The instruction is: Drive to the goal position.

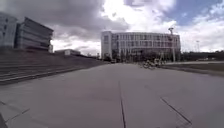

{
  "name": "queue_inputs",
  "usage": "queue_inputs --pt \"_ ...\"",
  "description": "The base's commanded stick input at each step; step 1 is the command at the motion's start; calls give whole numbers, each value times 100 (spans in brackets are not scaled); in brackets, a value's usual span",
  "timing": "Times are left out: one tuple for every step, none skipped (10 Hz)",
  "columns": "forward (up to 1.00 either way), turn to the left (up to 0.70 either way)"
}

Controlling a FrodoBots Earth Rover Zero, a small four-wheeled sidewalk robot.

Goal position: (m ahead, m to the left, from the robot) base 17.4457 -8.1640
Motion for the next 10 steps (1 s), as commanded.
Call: queue_inputs --pt "70 0" --pt "70 0" --pt "70 0" --pt "70 0" --pt "70 0" --pt "70 0" --pt "70 0" --pt "70 0" --pt "70 0" --pt "70 0"
